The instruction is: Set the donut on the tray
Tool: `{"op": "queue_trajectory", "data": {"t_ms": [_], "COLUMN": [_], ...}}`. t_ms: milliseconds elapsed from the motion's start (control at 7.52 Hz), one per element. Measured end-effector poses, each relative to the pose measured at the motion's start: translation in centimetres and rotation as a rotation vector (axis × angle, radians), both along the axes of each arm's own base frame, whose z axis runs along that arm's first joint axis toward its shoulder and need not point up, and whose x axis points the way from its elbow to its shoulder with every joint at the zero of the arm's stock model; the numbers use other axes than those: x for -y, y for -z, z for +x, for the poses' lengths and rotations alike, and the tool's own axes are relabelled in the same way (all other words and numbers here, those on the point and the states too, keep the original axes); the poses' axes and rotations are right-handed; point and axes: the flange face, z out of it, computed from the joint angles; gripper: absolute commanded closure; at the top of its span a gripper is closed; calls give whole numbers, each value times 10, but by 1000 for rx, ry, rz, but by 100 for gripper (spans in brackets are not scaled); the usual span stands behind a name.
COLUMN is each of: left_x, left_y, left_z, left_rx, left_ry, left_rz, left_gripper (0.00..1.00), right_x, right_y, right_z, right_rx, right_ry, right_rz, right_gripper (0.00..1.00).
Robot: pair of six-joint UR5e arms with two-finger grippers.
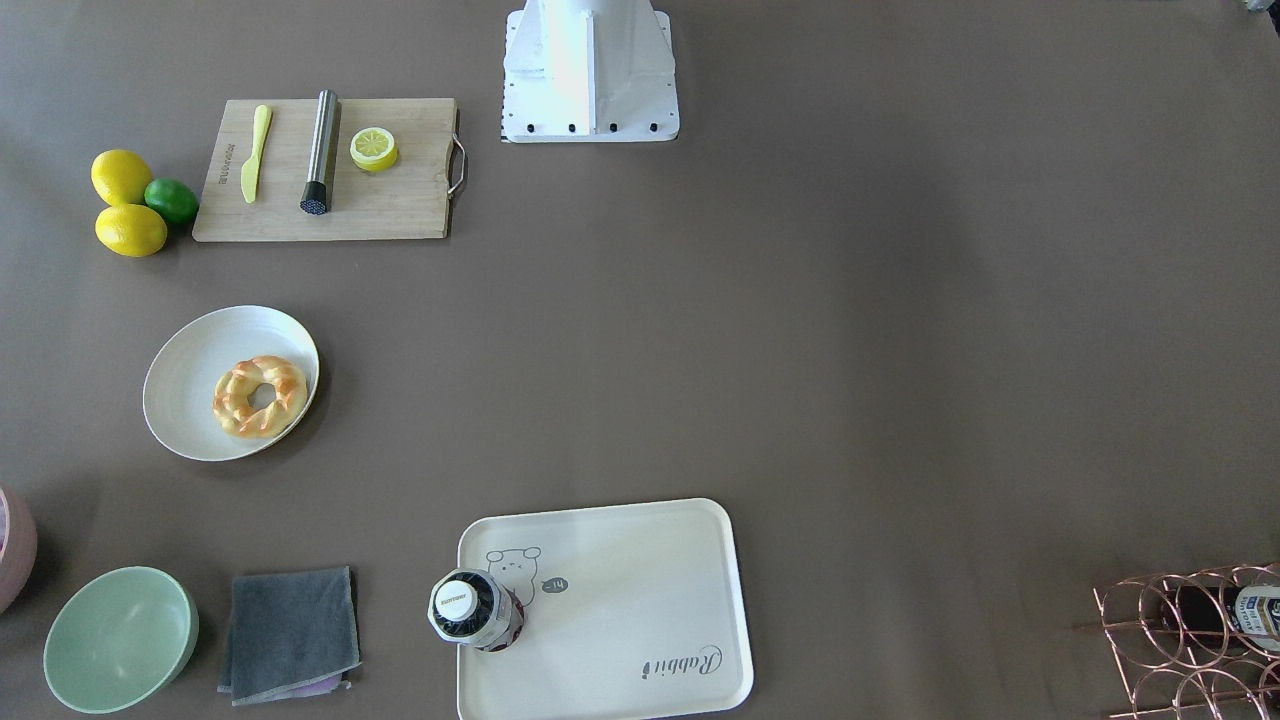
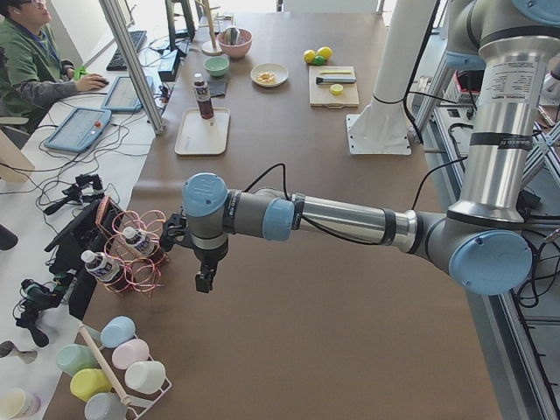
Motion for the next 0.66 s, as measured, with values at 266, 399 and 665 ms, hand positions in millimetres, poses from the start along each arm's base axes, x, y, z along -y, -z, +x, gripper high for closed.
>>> {"op": "queue_trajectory", "data": {"t_ms": [266,399,665], "left_x": [9,19,41], "left_y": [22,40,81], "left_z": [2,5,21], "left_rx": [-30,-61,-123], "left_ry": [16,17,36], "left_rz": [20,36,55], "left_gripper": [2,2,1], "right_x": [-1,4,24], "right_y": [7,19,50], "right_z": [-2,-2,-5], "right_rx": [37,51,73], "right_ry": [-46,-74,-87], "right_rz": [21,41,129], "right_gripper": [0,0,0]}}
